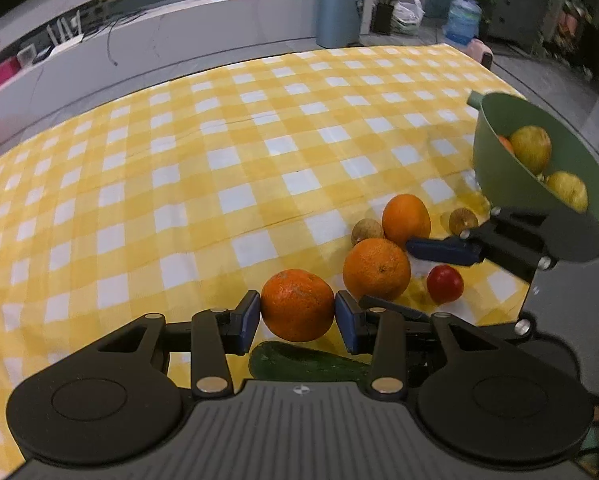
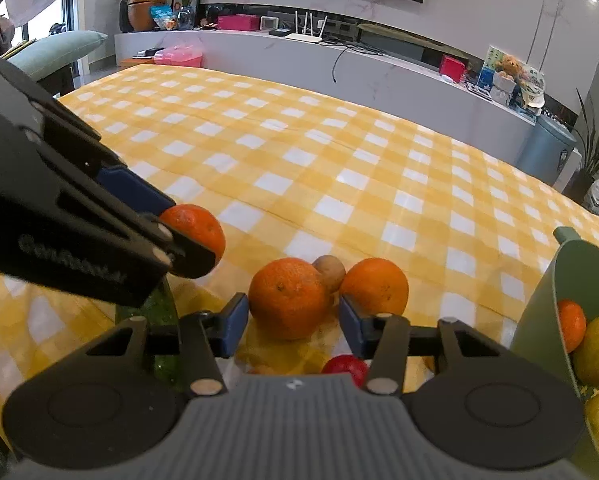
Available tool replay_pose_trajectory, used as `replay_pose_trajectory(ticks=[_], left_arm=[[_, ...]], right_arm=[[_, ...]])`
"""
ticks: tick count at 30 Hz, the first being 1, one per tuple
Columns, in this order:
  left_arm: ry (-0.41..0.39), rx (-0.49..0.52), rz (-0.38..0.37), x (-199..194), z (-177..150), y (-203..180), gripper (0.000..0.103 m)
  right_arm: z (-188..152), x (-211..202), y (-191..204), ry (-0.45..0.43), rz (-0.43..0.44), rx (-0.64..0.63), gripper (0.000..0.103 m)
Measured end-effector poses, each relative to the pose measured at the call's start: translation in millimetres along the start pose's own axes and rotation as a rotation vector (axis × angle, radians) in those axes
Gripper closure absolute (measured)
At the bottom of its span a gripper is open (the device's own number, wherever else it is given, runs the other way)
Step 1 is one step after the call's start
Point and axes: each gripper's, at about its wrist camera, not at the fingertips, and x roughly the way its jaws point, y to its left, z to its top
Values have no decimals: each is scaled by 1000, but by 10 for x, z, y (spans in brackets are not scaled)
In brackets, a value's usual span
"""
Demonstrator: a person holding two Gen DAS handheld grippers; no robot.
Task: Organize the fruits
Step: 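Carry both held oranges over the green colander and lower them inside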
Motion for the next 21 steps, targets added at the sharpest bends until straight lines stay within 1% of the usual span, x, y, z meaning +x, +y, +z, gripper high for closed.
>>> replay_pose_trajectory(ticks=[2,4,7,10,15,21], left_arm=[[-4,-12,0,-25,5,-1,57],[-10,-14,2,-61,9,-5,57],[-23,-22,2,-142,20,-9,57],[-42,-33,1,-233,32,-5,57],[-59,-22,-3,-423,90,-70,57],[-117,12,12,-760,223,-269,57]], right_arm=[[-7,0,28,-5,4,-8,62],[-5,-8,59,-6,-7,-18,62],[6,-45,61,-3,1,-13,63],[9,-144,57,-19,-1,-7,63],[22,-433,-24,-65,12,24,64],[35,-900,-167,-135,13,35,64]])
